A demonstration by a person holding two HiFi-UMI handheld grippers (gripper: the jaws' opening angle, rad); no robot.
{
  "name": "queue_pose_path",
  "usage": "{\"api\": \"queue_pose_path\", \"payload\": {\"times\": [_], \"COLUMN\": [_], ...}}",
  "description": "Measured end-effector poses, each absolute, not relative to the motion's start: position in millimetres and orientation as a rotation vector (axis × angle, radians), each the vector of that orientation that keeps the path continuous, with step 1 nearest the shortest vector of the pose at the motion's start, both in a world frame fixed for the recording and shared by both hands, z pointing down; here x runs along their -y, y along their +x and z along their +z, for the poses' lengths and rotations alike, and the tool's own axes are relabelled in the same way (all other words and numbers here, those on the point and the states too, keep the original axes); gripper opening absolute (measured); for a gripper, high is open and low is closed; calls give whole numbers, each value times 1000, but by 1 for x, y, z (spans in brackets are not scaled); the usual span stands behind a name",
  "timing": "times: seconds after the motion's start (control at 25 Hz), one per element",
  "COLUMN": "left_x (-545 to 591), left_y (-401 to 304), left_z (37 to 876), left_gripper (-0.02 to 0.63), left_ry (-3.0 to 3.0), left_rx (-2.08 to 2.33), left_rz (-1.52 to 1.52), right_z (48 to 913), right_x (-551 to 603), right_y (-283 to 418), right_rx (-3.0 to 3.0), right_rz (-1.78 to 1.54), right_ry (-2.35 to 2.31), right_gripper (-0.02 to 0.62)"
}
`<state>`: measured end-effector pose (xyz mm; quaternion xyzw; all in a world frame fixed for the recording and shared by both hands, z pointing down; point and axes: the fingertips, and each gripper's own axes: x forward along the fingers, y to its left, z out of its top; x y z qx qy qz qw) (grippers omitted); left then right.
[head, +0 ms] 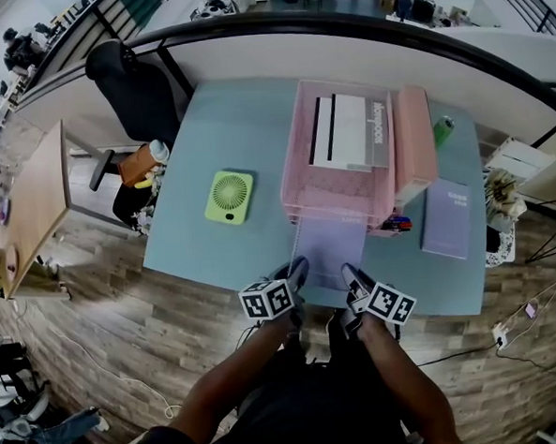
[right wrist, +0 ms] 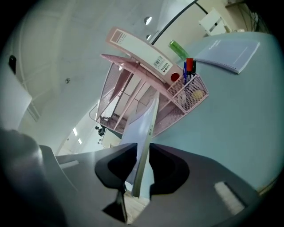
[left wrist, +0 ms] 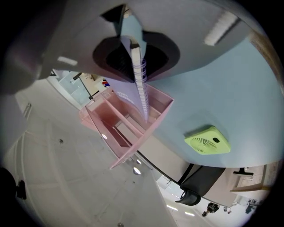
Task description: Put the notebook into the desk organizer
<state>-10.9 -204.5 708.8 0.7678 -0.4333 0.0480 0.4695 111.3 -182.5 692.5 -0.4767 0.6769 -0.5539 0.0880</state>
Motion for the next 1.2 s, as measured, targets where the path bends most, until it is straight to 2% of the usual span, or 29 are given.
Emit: {"api": "queue_pose_path", "payload": {"times": [0.12, 0.24, 0.28, 0.36, 0.4, 0.48, 0.56, 0.72, 0.76, 0.88, 1.0, 1.08, 1.2], "left_x": [219, 228, 230, 232, 232, 231, 227, 209, 205, 202, 209, 211, 217], "left_y": [-10, -14, -15, -14, -13, -10, -7, 0, 2, 9, 19, 25, 28], "left_z": [709, 711, 712, 713, 714, 716, 717, 723, 726, 733, 736, 734, 732], "left_gripper": [100, 95, 94, 96, 102, 128, 215, 262, 253, 157, 114, 101, 94], "left_ry": [1858, 1813, 1800, 1783, 1777, 1776, 1789, 1792, 1787, 1766, 1764, 1772, 1773], "left_rx": [1085, 1107, 1107, 1086, 1070, 1039, 1017, 983, 971, 946, 908, 888, 887], "left_rz": [89, 49, 36, 18, 13, 17, 40, 84, 88, 78, 72, 77, 60], "right_z": [696, 699, 700, 701, 701, 703, 704, 701, 701, 699, 695, 694, 694], "right_x": [185, 181, 181, 184, 187, 196, 205, 223, 227, 237, 245, 248, 246], "right_y": [107, 103, 104, 110, 115, 122, 126, 129, 130, 131, 133, 136, 136], "right_rx": [-1991, -1973, -1968, -1940, -1914, -1864, -1834, -1819, -1818, -1830, -1839, -1849, -1900], "right_rz": [-1679, -1715, -1721, -1726, -1729, -1733, -1733, -1716, -1715, -1698, -1661, -1634, -1609], "right_ry": [-1365, -1331, -1333, -1358, -1369, -1374, -1368, -1359, -1353, -1338, -1316, -1329, -1367], "right_gripper": [140, 162, 161, 54, 37, 32, 31, 31, 32, 32, 42, 129, 196]}}
